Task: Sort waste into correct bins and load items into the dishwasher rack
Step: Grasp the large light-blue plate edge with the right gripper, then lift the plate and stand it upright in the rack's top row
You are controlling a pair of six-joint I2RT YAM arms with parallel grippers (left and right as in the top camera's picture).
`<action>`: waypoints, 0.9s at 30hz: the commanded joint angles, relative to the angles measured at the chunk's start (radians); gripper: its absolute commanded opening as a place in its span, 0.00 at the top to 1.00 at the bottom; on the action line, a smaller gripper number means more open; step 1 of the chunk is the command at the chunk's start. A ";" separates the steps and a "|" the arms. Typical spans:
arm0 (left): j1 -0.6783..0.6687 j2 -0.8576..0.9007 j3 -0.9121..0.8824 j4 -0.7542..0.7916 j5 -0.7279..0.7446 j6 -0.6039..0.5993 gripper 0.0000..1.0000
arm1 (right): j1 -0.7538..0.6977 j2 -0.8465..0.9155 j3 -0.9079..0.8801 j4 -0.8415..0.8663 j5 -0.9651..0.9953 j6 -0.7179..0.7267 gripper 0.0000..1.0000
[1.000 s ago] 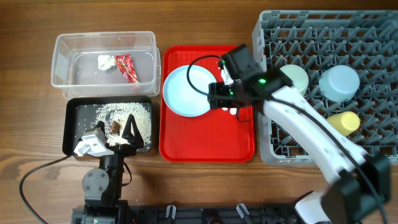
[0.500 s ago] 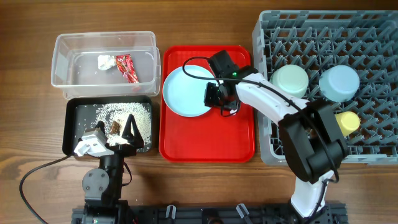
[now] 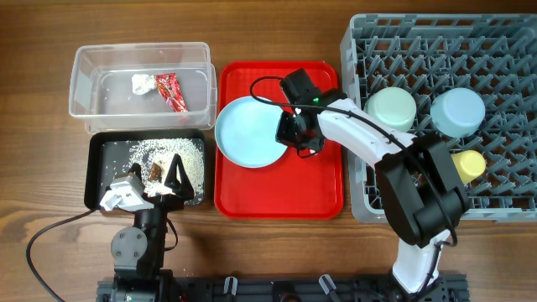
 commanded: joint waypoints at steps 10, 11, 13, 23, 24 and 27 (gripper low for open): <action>0.008 -0.005 -0.002 -0.003 -0.003 -0.009 0.00 | -0.014 -0.514 -0.001 -0.055 0.509 -0.351 0.96; 0.008 -0.005 -0.003 -0.003 -0.003 -0.009 0.00 | -0.022 -0.551 -0.001 -0.067 0.567 -0.373 0.96; 0.008 -0.005 -0.003 -0.003 -0.003 -0.009 0.00 | -0.051 -0.618 -0.001 -0.096 0.693 -0.394 0.96; 0.008 -0.005 -0.002 -0.003 -0.003 -0.009 0.00 | -0.357 -0.732 -0.001 -0.109 1.023 -0.639 0.95; 0.008 -0.005 -0.002 -0.003 -0.003 -0.009 0.00 | -0.393 -0.727 -0.001 -0.097 1.027 -0.639 0.96; 0.008 -0.005 -0.002 -0.003 -0.003 -0.009 0.00 | -0.456 -0.703 -0.001 -0.034 1.057 -0.663 0.96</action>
